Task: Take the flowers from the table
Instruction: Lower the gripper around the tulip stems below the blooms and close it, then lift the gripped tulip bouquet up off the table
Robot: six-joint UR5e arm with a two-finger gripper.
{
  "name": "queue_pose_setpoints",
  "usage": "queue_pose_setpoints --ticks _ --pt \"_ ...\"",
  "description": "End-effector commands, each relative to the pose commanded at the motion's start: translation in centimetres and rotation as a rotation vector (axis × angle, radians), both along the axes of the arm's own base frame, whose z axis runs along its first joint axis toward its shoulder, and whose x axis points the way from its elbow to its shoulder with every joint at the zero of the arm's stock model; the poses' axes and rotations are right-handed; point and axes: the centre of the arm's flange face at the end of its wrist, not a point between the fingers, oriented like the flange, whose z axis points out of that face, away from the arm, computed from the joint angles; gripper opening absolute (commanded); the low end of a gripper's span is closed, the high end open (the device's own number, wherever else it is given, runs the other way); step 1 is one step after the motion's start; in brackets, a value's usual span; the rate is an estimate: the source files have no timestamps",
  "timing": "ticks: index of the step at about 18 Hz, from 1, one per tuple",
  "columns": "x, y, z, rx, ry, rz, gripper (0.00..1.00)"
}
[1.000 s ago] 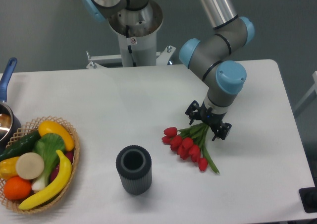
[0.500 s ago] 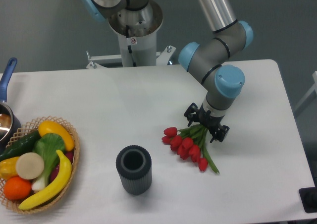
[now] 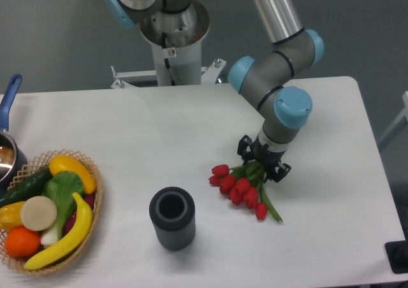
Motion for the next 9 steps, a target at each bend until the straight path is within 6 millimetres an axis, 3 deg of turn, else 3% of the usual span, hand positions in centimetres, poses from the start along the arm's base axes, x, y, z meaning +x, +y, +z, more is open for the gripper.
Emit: queue_pose_setpoints --ticks 6,9 --pt "-0.3 0.1 0.7 0.006 0.012 0.003 0.48" --pt "-0.6 0.1 1.1 0.01 0.021 0.003 0.46"
